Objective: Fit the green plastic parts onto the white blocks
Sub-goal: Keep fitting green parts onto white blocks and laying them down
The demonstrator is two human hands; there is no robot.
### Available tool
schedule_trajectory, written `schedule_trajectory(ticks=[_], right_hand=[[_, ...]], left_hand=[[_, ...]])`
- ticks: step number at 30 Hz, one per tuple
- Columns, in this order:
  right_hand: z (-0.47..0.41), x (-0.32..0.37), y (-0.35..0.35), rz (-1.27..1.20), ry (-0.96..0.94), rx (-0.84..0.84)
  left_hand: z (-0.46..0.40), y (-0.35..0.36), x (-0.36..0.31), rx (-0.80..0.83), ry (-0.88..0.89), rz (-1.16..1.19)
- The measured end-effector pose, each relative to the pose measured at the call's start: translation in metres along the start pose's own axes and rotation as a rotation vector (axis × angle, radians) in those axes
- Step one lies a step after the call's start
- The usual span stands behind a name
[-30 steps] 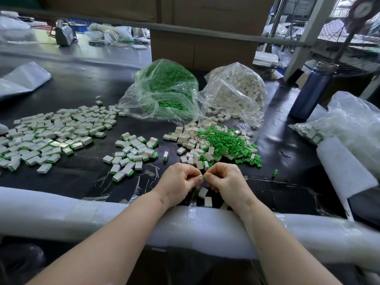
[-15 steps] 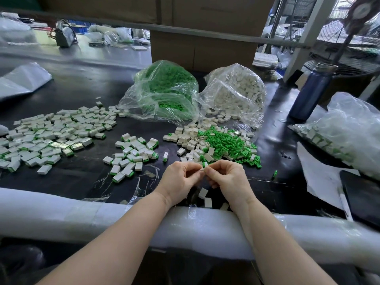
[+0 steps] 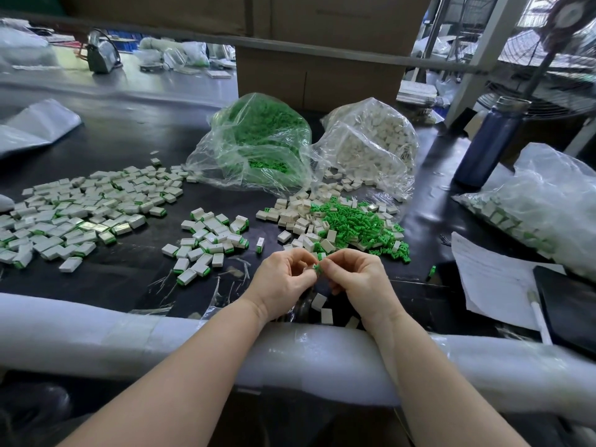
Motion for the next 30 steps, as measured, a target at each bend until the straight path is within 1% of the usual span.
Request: schedule_trajectory(ticks=[3, 8, 12, 15, 30], right_hand=[[-0.001, -0.001, 0.0, 0.016, 0.009, -0.002], [-0.003, -0.003, 0.003, 0.125, 0.049, 0.11], [-0.002, -0.002, 0.002, 0.096, 0.063, 0.153], [-0.003, -0.002, 0.003, 0.054, 0.07, 0.147], [-0.001, -0.002, -0.001, 0.04, 0.056, 0.125]], left_hand=[[0.0, 0.0, -0.003, 0.01, 0.007, 0.096], [0.001, -0.001, -0.009, 0.036, 0.07, 0.048], [0.003, 0.0, -0.012, 0.077, 0.084, 0.025], [0.004, 0.001, -0.014, 0.097, 0.09, 0.003], [0.002, 0.005, -0.01, 0.168, 0.123, -0.102]])
Point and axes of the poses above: each hand's wrist, its own z-axis away from the middle knuckle, its own y-axis out of the palm, x = y × z, the point moved 1 cm from there along -z, towards the middle knuckle, and after that the axes turned 4 degrees about y, right-handed, at the moved point
